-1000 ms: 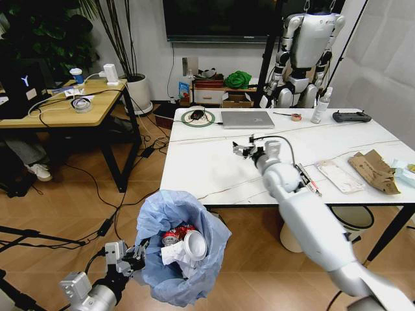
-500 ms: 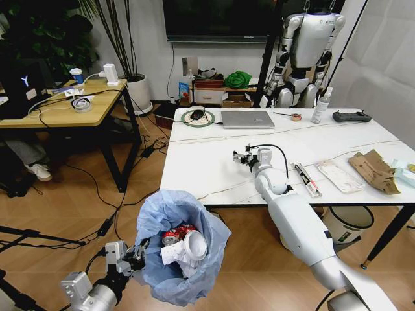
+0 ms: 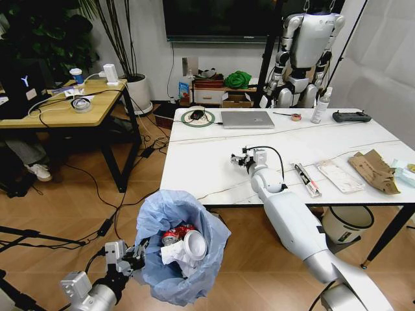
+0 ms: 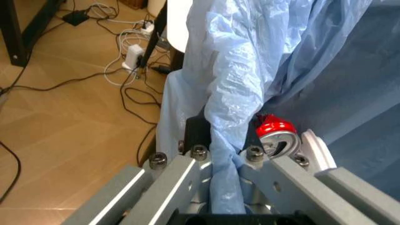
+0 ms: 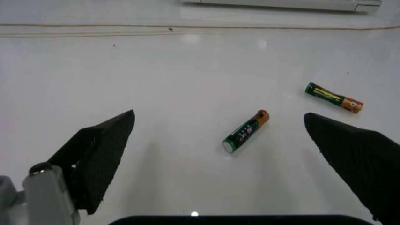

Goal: Pick up the trash bin and place the trash from the table into it.

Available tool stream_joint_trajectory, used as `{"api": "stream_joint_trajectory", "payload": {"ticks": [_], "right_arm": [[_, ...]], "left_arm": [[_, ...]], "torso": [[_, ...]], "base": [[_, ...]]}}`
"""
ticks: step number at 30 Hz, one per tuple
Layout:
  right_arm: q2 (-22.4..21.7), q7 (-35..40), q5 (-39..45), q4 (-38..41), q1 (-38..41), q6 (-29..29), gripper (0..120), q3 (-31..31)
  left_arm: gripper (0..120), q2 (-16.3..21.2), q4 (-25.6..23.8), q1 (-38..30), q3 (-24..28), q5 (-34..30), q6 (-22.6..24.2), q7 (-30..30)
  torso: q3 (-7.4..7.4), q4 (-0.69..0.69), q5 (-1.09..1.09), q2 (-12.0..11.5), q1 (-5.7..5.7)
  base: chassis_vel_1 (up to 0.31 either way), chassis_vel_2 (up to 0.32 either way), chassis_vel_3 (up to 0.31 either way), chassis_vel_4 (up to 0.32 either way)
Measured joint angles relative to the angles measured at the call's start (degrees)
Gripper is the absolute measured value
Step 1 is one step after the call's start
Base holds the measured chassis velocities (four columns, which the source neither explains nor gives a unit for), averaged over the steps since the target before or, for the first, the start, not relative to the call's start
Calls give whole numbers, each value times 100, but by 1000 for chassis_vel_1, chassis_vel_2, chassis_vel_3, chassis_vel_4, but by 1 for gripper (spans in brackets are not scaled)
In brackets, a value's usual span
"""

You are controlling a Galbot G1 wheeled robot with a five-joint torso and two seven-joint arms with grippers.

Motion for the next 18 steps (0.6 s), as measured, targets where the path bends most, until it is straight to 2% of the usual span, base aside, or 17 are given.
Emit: {"api": "stream_joint_trajectory", "payload": {"ticks": [8, 18], "right_arm": [[11, -54, 39, -200, 63, 29, 97, 71], [40, -102, 101, -309, 69, 6, 60, 105]], "left_arm": [[0, 13, 22, -28, -8, -20, -2, 0], [0, 32, 37, -48, -13, -61, -2, -5]], "torso": [[0, -1, 0, 0, 0], [0, 0, 0, 0, 0]], "base": [[0, 0, 0, 0], [0, 0, 0, 0]]}}
